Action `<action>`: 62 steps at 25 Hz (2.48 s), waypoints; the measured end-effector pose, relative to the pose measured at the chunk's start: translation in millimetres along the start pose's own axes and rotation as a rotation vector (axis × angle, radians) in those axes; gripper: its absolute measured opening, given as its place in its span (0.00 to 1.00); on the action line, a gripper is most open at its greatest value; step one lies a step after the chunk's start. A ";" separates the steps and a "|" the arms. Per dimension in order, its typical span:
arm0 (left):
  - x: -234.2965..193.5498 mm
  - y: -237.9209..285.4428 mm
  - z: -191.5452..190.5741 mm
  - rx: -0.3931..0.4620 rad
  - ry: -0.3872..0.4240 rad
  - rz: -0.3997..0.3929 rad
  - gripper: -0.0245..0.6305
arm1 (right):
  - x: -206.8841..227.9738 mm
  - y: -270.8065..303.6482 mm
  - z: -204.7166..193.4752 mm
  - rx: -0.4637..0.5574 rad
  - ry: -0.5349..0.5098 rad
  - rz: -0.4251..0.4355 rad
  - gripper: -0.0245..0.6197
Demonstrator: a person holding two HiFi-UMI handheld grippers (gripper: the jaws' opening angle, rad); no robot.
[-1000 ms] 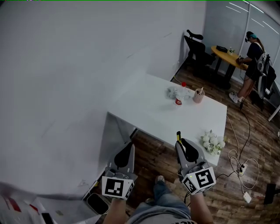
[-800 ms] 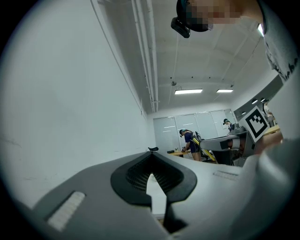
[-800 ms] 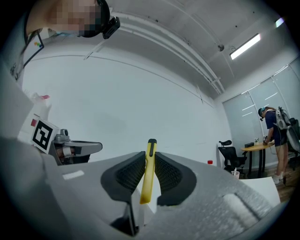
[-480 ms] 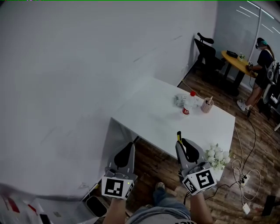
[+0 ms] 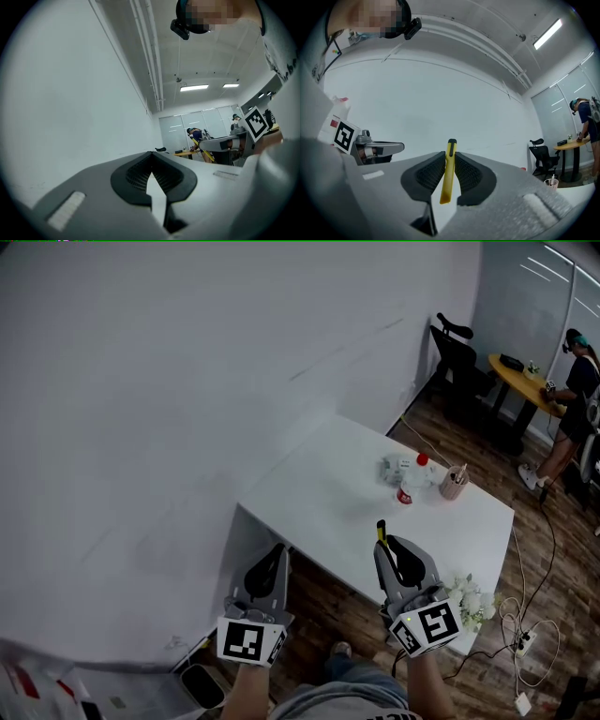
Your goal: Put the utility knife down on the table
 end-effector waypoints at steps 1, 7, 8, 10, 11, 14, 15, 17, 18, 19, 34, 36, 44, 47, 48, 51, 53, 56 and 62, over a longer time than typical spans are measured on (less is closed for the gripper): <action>-0.6 4.2 0.1 0.002 0.002 0.004 0.06 | 3.4 3.7 -0.6 0.002 -0.001 0.006 0.14; -1.1 27.8 0.8 0.008 0.015 0.022 0.06 | 23.5 23.0 -4.2 0.006 -0.004 0.038 0.14; -0.7 31.4 0.2 0.008 0.017 0.025 0.06 | 26.9 25.5 -5.1 0.009 -0.003 0.043 0.14; 0.4 37.9 -1.1 0.008 0.022 0.028 0.06 | 33.4 30.5 -7.1 0.015 0.001 0.051 0.14; 0.9 41.0 -1.5 0.008 0.025 0.030 0.06 | 36.5 33.2 -7.8 0.018 0.002 0.057 0.14; 1.8 50.0 -2.8 0.008 0.028 0.043 0.06 | 45.0 40.2 -10.0 0.024 0.005 0.073 0.14; 2.2 52.3 -3.3 0.008 0.028 0.048 0.06 | 47.4 42.2 -10.9 0.025 0.006 0.079 0.14; 2.9 56.0 -4.5 0.006 0.030 0.058 0.06 | 51.6 45.9 -12.7 0.025 0.008 0.090 0.14; 3.3 57.5 -5.3 0.004 0.031 0.063 0.06 | 53.5 47.6 -13.6 0.025 0.009 0.094 0.14; 3.8 58.9 -6.4 0.000 0.032 0.066 0.06 | 55.5 49.1 -14.6 0.026 0.012 0.097 0.14; 3.2 80.9 -10.6 -0.033 0.039 0.069 0.06 | 67.0 70.6 -27.7 0.011 0.059 0.128 0.14; 0.1 84.8 -10.4 -0.035 0.040 0.063 0.06 | 68.0 74.4 -29.3 0.006 0.064 0.125 0.14; -22.5 99.3 -14.8 -0.057 0.045 0.035 0.06 | 67.1 97.9 -36.2 -0.016 0.079 0.098 0.14; -34.5 105.3 -14.3 -0.054 0.042 0.027 0.06 | 66.0 107.4 -37.8 -0.027 0.080 0.084 0.14; -38.7 107.4 -14.0 -0.051 0.038 0.025 0.06 | 65.7 110.6 -38.2 -0.031 0.080 0.080 0.14; -52.2 114.3 -14.1 -0.043 0.025 0.016 0.06 | 64.9 121.3 -41.1 -0.042 0.081 0.066 0.14; -60.8 119.6 -16.3 -0.043 0.019 0.005 0.06 | 64.2 128.6 -44.8 -0.049 0.082 0.056 0.14; -73.4 128.2 -20.0 -0.039 0.006 -0.017 0.06 | 61.7 139.9 -51.0 -0.072 0.077 0.039 0.14; -96.1 144.2 -27.0 -0.062 -0.003 -0.053 0.06 | 58.7 160.9 -64.3 -0.123 0.092 0.008 0.14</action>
Point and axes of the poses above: the fingertips, and each gripper's own axes: y forward along the fingers, x to its right, z out of its top, the point moved 8 cm from there along -y, backward along the fingers, and after that the axes turned 8 degrees about -y, right-handed, at the moved point
